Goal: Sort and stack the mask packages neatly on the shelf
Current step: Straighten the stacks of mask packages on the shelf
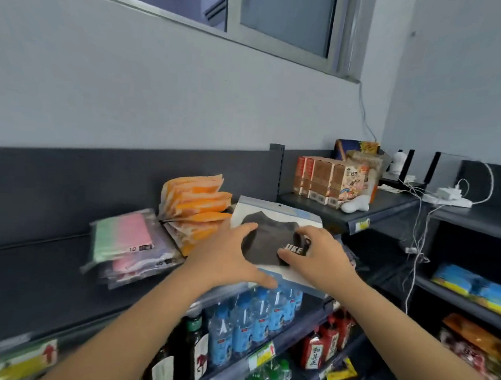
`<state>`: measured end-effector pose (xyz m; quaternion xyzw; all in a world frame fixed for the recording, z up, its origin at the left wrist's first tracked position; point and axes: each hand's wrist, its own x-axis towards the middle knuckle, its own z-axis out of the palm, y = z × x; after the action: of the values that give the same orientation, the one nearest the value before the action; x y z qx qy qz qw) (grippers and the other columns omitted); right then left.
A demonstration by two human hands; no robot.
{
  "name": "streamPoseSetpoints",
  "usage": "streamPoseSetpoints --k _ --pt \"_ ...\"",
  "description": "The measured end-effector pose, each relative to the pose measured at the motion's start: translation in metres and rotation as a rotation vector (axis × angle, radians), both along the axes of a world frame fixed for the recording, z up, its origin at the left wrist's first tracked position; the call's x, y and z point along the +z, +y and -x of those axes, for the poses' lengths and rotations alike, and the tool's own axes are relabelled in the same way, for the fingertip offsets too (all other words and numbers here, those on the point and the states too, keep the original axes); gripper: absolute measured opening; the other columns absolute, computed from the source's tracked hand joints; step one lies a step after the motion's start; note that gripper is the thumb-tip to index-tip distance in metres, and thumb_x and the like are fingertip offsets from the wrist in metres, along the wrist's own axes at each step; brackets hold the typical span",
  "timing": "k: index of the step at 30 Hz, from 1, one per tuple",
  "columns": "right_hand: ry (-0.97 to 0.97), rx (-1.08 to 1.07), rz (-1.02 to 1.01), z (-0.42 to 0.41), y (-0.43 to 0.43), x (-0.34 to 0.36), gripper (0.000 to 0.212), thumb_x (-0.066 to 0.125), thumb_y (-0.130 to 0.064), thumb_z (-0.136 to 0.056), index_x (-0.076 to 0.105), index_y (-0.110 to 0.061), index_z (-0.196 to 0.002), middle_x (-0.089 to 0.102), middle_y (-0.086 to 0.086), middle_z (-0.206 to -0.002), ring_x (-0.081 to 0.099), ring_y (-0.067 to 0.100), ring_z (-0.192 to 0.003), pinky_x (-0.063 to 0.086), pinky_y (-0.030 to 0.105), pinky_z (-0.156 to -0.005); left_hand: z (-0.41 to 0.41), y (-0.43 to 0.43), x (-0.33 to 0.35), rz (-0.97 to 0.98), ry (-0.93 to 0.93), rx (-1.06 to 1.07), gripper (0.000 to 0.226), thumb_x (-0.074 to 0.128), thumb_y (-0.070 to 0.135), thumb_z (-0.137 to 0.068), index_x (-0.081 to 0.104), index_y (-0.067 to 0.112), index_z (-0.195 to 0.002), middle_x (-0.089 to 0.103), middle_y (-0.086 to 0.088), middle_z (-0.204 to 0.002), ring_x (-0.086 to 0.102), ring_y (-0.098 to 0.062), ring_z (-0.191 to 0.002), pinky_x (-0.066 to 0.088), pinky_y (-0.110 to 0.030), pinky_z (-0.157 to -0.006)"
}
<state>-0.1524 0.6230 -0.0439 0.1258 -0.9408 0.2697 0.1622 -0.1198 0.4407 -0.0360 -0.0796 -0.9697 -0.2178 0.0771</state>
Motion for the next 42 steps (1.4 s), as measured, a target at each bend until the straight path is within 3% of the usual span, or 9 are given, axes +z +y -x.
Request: streamPoseSetpoints --k 5,11,16,20,26,29,32,36,42 --pt "-0.001 -0.021 0.022 0.061 0.078 -0.004 0.059 0.061 -0.053 -0.083 0.055 -0.013 -0.126 0.057 0.005 -0.124 0.055 0.021 -0.113 0.045 0.035 -0.095 0.061 0.077 -0.006 -0.034 -0.028 -0.014 0.110 0.074 0.073 -0.056 0.026 0.040 -0.149 0.019 -0.001 -0.159 0.028 -0.020 -0.143 0.036 -0.037 -0.105" --pt "-0.022 0.014 0.053 0.151 0.117 -0.001 0.066 0.059 -0.061 -0.079 0.057 -0.015 -0.125 0.058 0.000 -0.125 0.056 0.019 -0.112 0.047 0.034 -0.092 0.145 0.116 -0.002 -0.036 -0.020 -0.003 0.109 0.072 0.073 -0.060 0.027 0.033 -0.151 0.030 -0.001 -0.154 0.038 -0.021 -0.136 0.039 -0.036 -0.103" --pt "-0.029 0.040 0.074 0.237 0.117 -0.005 0.068 0.052 -0.078 -0.062 0.066 -0.022 -0.099 0.066 -0.005 -0.098 0.061 0.011 -0.087 0.052 0.036 -0.077 0.229 0.118 -0.007 -0.054 -0.018 0.041 0.113 0.072 0.075 -0.056 0.030 0.028 -0.150 0.036 -0.001 -0.151 0.043 -0.021 -0.132 0.042 -0.036 -0.102" --pt "-0.096 0.043 0.062 0.307 0.112 -0.014 0.066 0.053 -0.083 -0.058 0.064 -0.024 -0.085 0.064 -0.001 -0.091 0.059 0.013 -0.079 0.044 0.029 -0.064 0.291 0.115 -0.010 -0.073 -0.058 0.083 0.112 0.073 0.074 -0.055 0.031 0.030 -0.149 0.038 0.000 -0.148 0.046 -0.020 -0.128 0.044 -0.035 -0.100" --pt "-0.203 0.127 0.065 0.386 0.095 -0.026 0.080 0.052 -0.089 -0.051 0.065 -0.024 -0.097 0.066 -0.003 -0.101 0.063 0.015 -0.091 0.053 0.038 -0.081 0.353 0.109 -0.020 -0.010 -0.120 0.224 0.106 0.069 0.080 -0.050 0.040 0.033 -0.140 0.049 0.000 -0.131 0.053 -0.020 -0.114 0.049 -0.036 -0.090" --pt "-0.265 0.147 0.036 0.398 0.083 -0.030 0.073 0.063 -0.067 -0.070 0.061 -0.011 -0.116 0.061 0.004 -0.121 0.059 0.023 -0.111 0.047 0.030 -0.087 0.369 0.105 -0.029 0.143 -0.163 0.341 0.108 0.061 0.088 -0.047 0.046 0.026 -0.133 0.055 -0.003 -0.127 0.050 -0.025 -0.116 0.046 -0.038 -0.094" --pt "-0.317 0.168 0.016 0.407 0.081 -0.037 0.062 0.067 -0.048 -0.081 0.059 0.001 -0.117 0.064 0.017 -0.121 0.061 0.028 -0.107 0.050 0.040 -0.089 0.373 0.106 -0.037 0.182 -0.178 0.429 0.117 0.055 0.094 -0.043 0.043 0.024 -0.137 0.055 -0.004 -0.131 0.047 -0.028 -0.121 0.042 -0.040 -0.097" --pt "-0.226 0.242 -0.086 0.415 0.084 -0.033 0.066 0.061 -0.054 -0.082 0.050 -0.012 -0.132 0.052 0.009 -0.135 0.051 0.026 -0.121 0.046 0.037 -0.096 0.364 0.111 -0.039 0.141 -0.109 0.499 0.121 0.052 0.096 -0.044 0.037 0.026 -0.142 0.052 -0.003 -0.137 0.045 -0.028 -0.125 0.041 -0.041 -0.100" --pt "-0.005 0.434 -0.107 0.403 0.072 -0.024 0.063 0.058 -0.053 -0.084 0.047 -0.017 -0.135 0.050 0.004 -0.136 0.048 0.024 -0.124 0.043 0.038 -0.100 0.324 0.113 -0.035 0.243 0.051 0.611 0.126 0.037 0.102 -0.045 0.032 0.028 -0.146 0.042 0.004 -0.147 0.042 -0.024 -0.131 0.038 -0.038 -0.103"
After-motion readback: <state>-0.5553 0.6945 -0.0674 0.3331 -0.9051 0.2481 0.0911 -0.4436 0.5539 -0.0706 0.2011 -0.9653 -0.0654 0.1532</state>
